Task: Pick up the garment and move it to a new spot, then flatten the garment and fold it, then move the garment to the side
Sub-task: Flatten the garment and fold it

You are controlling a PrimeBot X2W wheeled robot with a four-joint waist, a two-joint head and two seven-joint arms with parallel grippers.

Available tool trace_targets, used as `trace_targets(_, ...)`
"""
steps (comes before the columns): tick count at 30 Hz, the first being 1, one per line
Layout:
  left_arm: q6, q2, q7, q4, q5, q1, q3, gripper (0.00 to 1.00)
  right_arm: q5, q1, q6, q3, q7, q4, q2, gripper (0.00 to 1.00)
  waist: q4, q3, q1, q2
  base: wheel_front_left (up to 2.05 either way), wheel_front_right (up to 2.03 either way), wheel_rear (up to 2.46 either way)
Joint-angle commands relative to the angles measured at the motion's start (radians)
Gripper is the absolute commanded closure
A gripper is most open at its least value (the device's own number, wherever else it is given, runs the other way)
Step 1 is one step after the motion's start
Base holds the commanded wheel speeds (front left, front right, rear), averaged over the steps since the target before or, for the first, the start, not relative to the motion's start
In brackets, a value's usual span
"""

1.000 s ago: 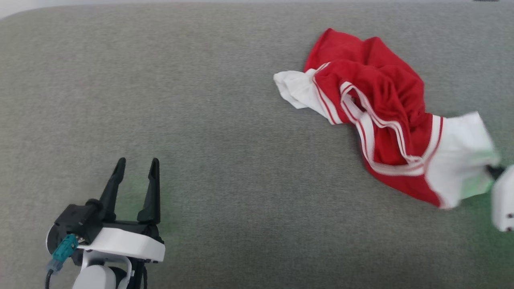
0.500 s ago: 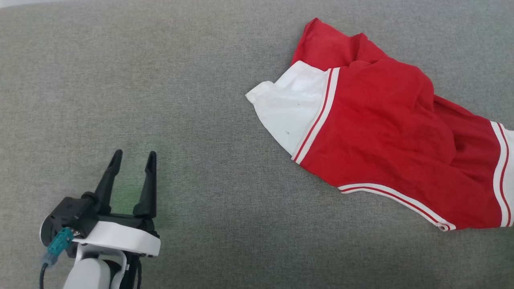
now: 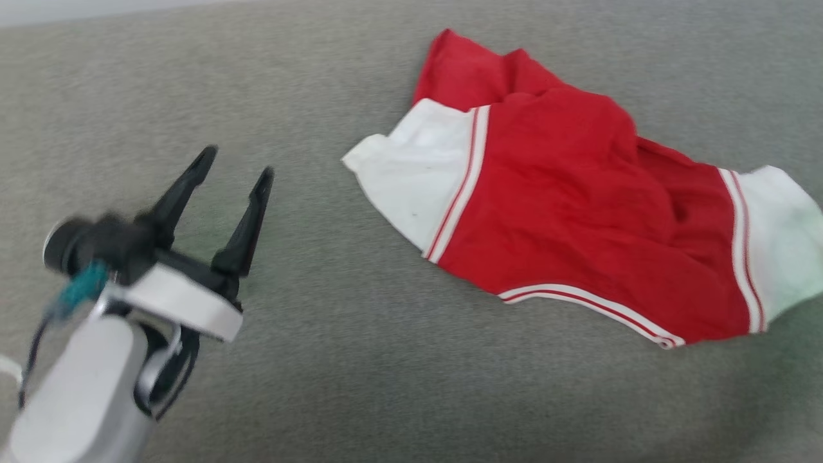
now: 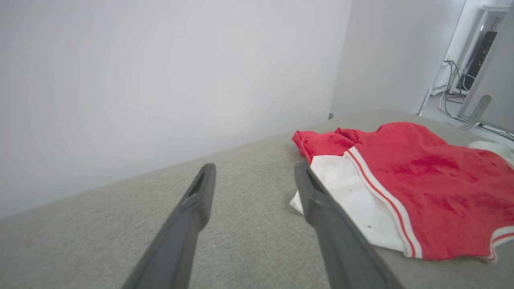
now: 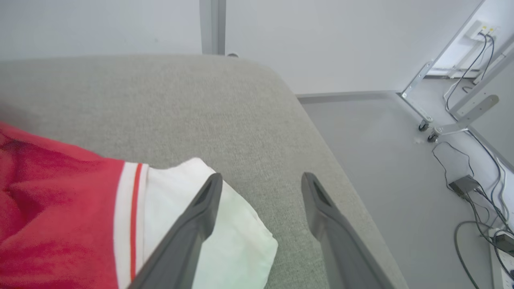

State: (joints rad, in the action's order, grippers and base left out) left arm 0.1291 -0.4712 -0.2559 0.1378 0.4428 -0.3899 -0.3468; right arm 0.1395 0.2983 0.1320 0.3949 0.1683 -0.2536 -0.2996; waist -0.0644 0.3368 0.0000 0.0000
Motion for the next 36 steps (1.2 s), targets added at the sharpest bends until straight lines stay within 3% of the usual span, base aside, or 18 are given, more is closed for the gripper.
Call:
trace_targets(1, 0.002, -0.014, 0.019, 0.007, 0.026, -0.033, -0.023, 0.00, -0.001, 0.004, -0.002, -0.001, -0.019, 0.011, 0.014, 0.00, -0.029, -0.003, 0.0000, 0.0000, 0.00, 0.00, 0.00)
trace_targets(3, 0.002, -0.082, 0.089, 0.013, 0.097, -0.119, -0.123, 0.00, -0.001, 0.007, -0.002, -0.007, -0.066, 0.047, 0.051, 0.00, -0.060, 0.002, 0.0000, 0.0000, 0.00, 0.00, 0.00)
trace_targets(7, 0.001, -0.180, 0.326, 0.033, 0.304, -0.296, -0.309, 0.00, -0.009, 0.005, -0.002, -0.049, -0.116, 0.100, 0.118, 0.00, -0.121, 0.022, 0.0000, 0.0000, 0.00, 0.00, 0.00)
trace_targets(13, 0.000, -0.247, 0.709, 0.145, 0.607, -0.523, -0.516, 0.00, -0.008, 0.002, -0.002, -0.138, -0.136, 0.125, 0.184, 0.00, -0.210, 0.064, 0.0000, 0.0000, 0.00, 0.00, 0.00)
trace_targets(18, 0.000, -0.269, 0.816, 0.255, 0.674, -0.601, -0.597, 0.00, -0.004, -0.004, -0.002, -0.175, -0.142, 0.122, 0.202, 0.00, -0.248, 0.087, 0.0000, 0.0000, 0.00, 0.00, 0.00)
trace_targets(25, 0.000, -0.262, 0.784, 0.351, 0.742, -0.630, -0.656, 0.00, -0.011, -0.002, -0.002, -0.180, -0.139, 0.119, 0.214, 0.00, -0.250, 0.097, 0.0000, 0.0000, 0.00, 0.00, 0.00)
trace_targets(26, 0.000, -0.256, 0.780, 0.353, 0.756, -0.632, -0.665, 0.06, -0.013, 0.001, -0.002, -0.179, -0.137, 0.120, 0.214, 0.00, -0.245, 0.096, 0.0000, 0.0000, 0.00, 0.00, 0.00)
trace_targets(28, 0.000, -0.247, 0.771, 0.348, 0.786, -0.633, -0.688, 1.00, -0.017, 0.011, -0.002, -0.180, -0.135, 0.129, 0.214, 0.00, -0.235, 0.096, 0.0000, 0.0000, 0.00, 0.00, 0.00)
trace_targets(32, 0.000, -0.236, 0.724, 0.362, 0.808, -0.653, -0.713, 1.00, -0.022, 0.018, -0.002, -0.186, -0.124, 0.142, 0.208, 0.00, -0.204, 0.086, 0.0000, 0.0000, 0.00, 0.00, 0.00)
trace_targets(36, 0.000, -0.268, 0.662, 0.387, 0.817, -0.655, -0.725, 1.00, -0.032, 0.007, -0.002, -0.182, -0.112, 0.160, 0.187, 0.00, -0.157, 0.067, 0.0000, 0.0000, 0.00, 0.00, 0.00)
